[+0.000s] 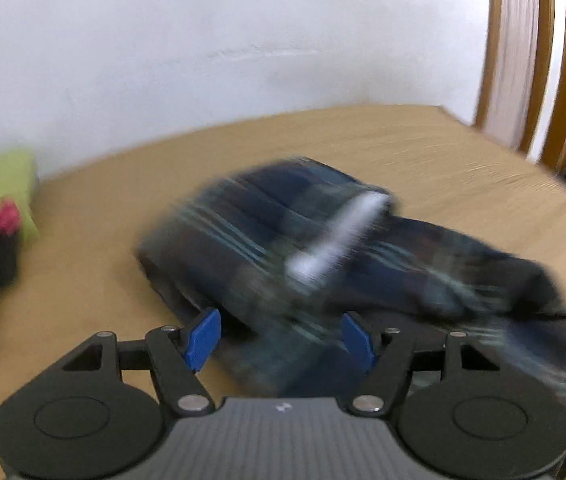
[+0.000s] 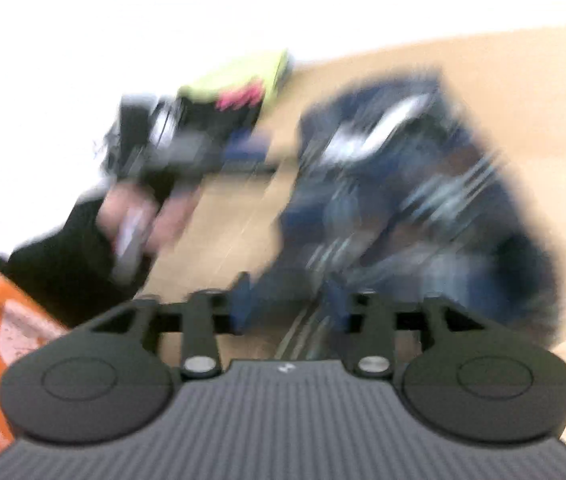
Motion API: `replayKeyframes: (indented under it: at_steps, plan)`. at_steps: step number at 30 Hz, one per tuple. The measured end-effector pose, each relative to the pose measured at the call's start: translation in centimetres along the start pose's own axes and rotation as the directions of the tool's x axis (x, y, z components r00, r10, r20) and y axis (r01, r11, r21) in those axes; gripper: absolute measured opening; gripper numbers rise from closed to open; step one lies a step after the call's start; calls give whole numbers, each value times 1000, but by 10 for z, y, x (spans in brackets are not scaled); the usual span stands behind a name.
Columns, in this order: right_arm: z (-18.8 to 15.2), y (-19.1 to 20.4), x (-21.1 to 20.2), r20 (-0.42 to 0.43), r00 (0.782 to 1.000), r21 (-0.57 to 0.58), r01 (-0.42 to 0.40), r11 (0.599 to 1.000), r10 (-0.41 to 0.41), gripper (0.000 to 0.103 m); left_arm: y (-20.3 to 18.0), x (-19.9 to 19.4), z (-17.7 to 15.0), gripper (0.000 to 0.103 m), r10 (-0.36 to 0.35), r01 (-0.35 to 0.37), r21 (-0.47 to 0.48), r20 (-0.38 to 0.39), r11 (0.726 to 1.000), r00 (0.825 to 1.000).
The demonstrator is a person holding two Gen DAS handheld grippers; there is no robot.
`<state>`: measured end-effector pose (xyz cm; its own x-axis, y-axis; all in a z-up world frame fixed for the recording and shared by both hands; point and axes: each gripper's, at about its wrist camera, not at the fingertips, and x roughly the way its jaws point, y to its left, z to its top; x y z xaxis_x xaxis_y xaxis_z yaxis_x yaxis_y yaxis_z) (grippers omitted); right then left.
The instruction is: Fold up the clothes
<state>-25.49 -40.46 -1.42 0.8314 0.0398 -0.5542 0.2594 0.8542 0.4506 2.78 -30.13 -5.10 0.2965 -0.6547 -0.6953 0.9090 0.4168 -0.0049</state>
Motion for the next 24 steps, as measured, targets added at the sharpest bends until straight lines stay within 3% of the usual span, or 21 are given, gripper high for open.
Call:
replayKeyframes:
  at_steps: [2,5,8,11,13,15,17,20,24]
  plan:
    - [10,-20,-13,88,993,-1,76,997,-76,76,-21,0,-15,69,-21,20,-23,-39,1000,999]
    - [22,-58,-1,127,966,1,227,974,-225,76,-54,6,-38,68,3,-7,-29,-126,1000,992]
    - [20,-94,30,90,947,0,310,951,-309,75,-83,12,-56,68,70,-76,-24,-191,997,979]
    - [6,-119,60,-64,963,-4,261,965,-260,68,-107,8,-69,68,171,-182,-33,-217,983,961]
    - [-13,-121,67,-139,971,-33,194,980,-197,68,-115,-3,-74,68,212,-229,-59,-206,972,955]
    - [-29,-107,60,-131,976,-177,150,973,-174,68,-117,-10,-81,68,237,-265,-116,-211,957,948]
    - [-36,-97,51,-155,979,-243,93,965,-134,68,-117,-19,-90,68,262,-303,-175,-221,937,939]
    - [-39,-96,30,-183,980,-255,29,966,-77,69,-114,-40,-100,68,304,-354,-228,-229,907,925]
    - [-41,-112,3,-119,993,-262,-8,965,-24,73,-116,-68,-114,69,367,-412,-209,-221,887,903]
